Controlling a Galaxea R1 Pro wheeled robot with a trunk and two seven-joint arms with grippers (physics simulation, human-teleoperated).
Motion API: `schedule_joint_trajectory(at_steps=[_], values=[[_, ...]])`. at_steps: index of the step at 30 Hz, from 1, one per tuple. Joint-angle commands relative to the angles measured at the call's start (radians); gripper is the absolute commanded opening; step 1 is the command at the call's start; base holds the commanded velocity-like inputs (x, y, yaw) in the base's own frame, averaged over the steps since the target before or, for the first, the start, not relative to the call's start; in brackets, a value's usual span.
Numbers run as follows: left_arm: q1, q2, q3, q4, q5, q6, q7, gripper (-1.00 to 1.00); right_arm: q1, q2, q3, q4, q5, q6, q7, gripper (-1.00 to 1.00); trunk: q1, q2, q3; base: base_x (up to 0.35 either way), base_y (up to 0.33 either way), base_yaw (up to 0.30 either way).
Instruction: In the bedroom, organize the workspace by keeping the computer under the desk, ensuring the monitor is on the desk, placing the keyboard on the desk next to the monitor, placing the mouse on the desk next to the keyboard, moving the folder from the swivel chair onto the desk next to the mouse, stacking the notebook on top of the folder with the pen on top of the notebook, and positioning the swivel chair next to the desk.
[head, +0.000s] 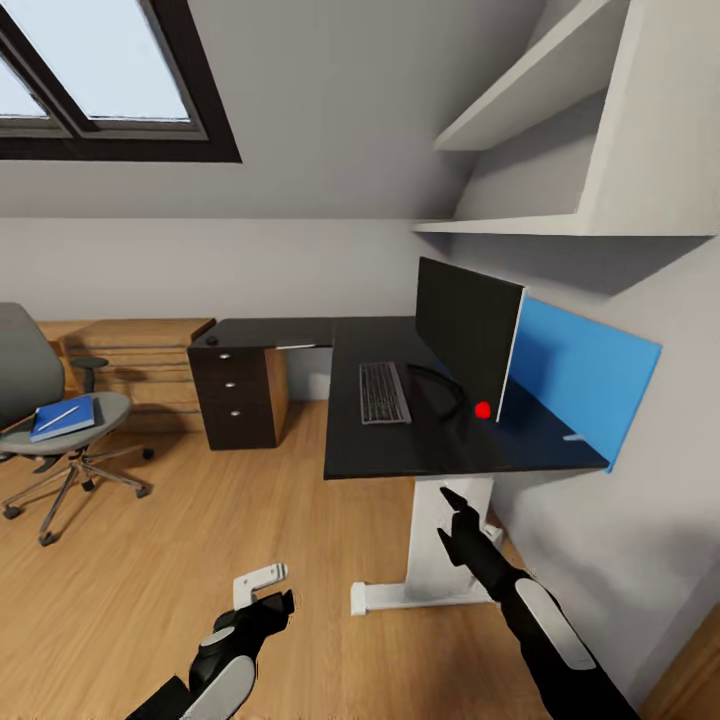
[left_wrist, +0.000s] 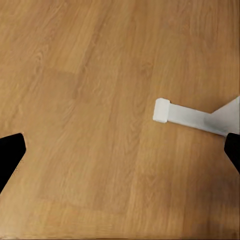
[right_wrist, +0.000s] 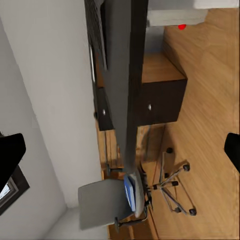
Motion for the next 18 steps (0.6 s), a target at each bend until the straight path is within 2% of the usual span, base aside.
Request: schedule_joint_trajectory(at_steps=[1, 4, 7, 10, 12, 13, 14, 15, 16, 17, 18], values=[[-0.001, 0.001, 0.006, 0.003, 0.003, 0.004, 0.006, 1.00, -0.001, -0.001, 0.005, 0.010, -0.006, 0.000, 0.000, 1.00, -0.001, -0.001, -0.001, -0.203, -0.040, 0.000], [-0.001, 0.001, 0.040, 0.015, 0.002, 0.003, 0.006, 1.00, -0.002, 0.005, 0.019, 0.071, -0.005, -0.003, -0.014, 1.00, -0.001, -0.001, -0.001, -0.096, -0.019, 0.000], [-0.001, 0.002, 0.048, 0.023, 0.003, 0.003, 0.006, 1.00, -0.002, 0.010, 0.026, 0.094, 0.010, -0.004, -0.018, 1.00, -0.001, -0.001, -0.001, -0.031, -0.006, 0.000], [-0.001, -0.001, 0.050, 0.050, 0.003, -0.002, 0.005, 1.00, -0.002, 0.013, 0.037, 0.106, 0.078, -0.004, -0.018, 1.00, -0.008, 0.013, 0.005, -0.010, -0.002, 0.000], [-0.001, -0.002, 0.050, 0.073, 0.002, -0.013, 0.005, 1.00, -0.001, 0.014, 0.041, 0.128, 0.163, -0.004, -0.017, 1.00, -0.016, 0.027, 0.012, -0.004, -0.001, 0.000], [-0.001, -0.002, 0.050, 0.080, 0.003, -0.016, 0.005, 1.00, -0.001, 0.013, 0.042, 0.139, 0.188, -0.004, -0.016, 1.00, -0.020, 0.034, 0.015, -0.002, 0.000, 0.000], [-0.001, -0.002, 0.050, 0.096, 0.004, -0.022, 0.005, 1.00, -0.001, 0.014, 0.043, 0.168, 0.241, -0.004, -0.015, 1.00, -0.024, 0.041, 0.018, -0.001, 0.000, 0.000], [-0.001, -0.002, 0.050, 0.107, 0.004, -0.025, 0.005, 1.00, -0.001, 0.014, 0.044, 0.184, 0.270, -0.004, -0.015, 1.00, -0.027, 0.048, 0.021, -0.001, 0.000, 0.000], [-0.001, -0.002, 0.048, 0.130, 0.004, -0.033, 0.005, 1.00, -0.001, 0.015, 0.045, 0.216, 0.329, -0.005, -0.014, 1.00, -0.031, 0.055, 0.024, 0.000, 0.000, 0.000], [-0.001, -0.002, 0.048, 0.142, 0.004, -0.039, 0.005, 1.00, -0.001, 0.015, 0.046, 0.232, 0.360, -0.008, -0.014, 1.00, -0.035, 0.062, 0.027, 0.000, 0.000, 0.000], [-0.001, -0.002, 0.046, 0.167, 0.003, -0.052, 0.005, 1.00, 0.000, 0.016, 0.046, 0.264, 0.424, -0.019, -0.014, 1.00, -0.039, 0.069, 0.030, 0.000, 0.000, 0.000]])
